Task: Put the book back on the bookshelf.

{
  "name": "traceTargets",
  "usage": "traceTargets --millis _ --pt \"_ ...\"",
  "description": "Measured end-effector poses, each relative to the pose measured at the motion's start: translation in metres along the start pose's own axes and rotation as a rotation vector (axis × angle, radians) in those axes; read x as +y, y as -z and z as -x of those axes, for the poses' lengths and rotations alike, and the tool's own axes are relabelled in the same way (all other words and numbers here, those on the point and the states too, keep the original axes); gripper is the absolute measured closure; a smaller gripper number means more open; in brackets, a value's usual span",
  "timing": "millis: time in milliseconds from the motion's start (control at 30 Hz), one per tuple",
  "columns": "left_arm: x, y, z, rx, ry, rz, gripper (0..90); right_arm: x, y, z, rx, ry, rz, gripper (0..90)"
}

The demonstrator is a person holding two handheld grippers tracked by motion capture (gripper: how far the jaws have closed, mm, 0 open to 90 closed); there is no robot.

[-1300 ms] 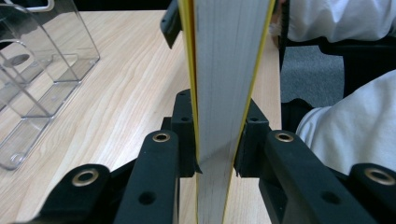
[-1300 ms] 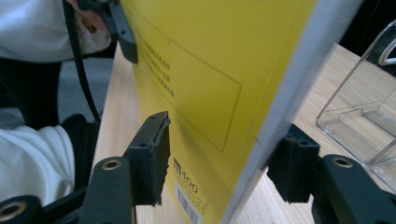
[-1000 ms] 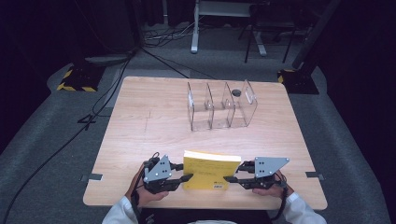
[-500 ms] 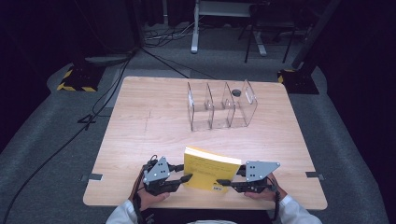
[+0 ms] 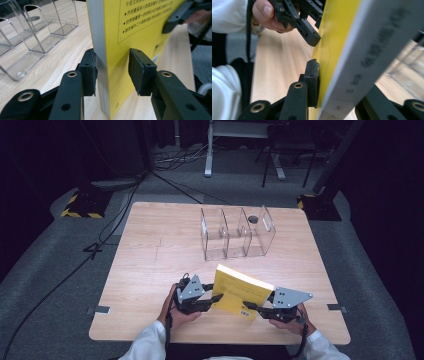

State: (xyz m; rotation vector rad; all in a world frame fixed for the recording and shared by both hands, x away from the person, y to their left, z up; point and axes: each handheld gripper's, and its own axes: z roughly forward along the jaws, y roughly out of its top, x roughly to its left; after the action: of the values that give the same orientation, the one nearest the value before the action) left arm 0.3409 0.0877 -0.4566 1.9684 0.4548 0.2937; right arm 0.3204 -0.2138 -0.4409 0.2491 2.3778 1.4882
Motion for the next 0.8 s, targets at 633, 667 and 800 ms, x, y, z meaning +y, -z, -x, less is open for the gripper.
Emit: traceTargets --millis 633,667,800 --pt "0.008 -0.010 -0.010 0.060 0.022 -0.035 48.9 -0.006 0.013 0.018 -0.078 -0.084 0.031 75.9" --pt "0.005 -0.005 -0.010 0.076 0.021 -0.047 46.8 -0.006 0.012 0.018 -0.082 -0.078 0.030 75.9" --pt "-0.009 0.016 -0.009 0.146 0.056 -0.102 33.7 -0.005 0.014 0.018 -0.099 -0.087 0.029 75.9"
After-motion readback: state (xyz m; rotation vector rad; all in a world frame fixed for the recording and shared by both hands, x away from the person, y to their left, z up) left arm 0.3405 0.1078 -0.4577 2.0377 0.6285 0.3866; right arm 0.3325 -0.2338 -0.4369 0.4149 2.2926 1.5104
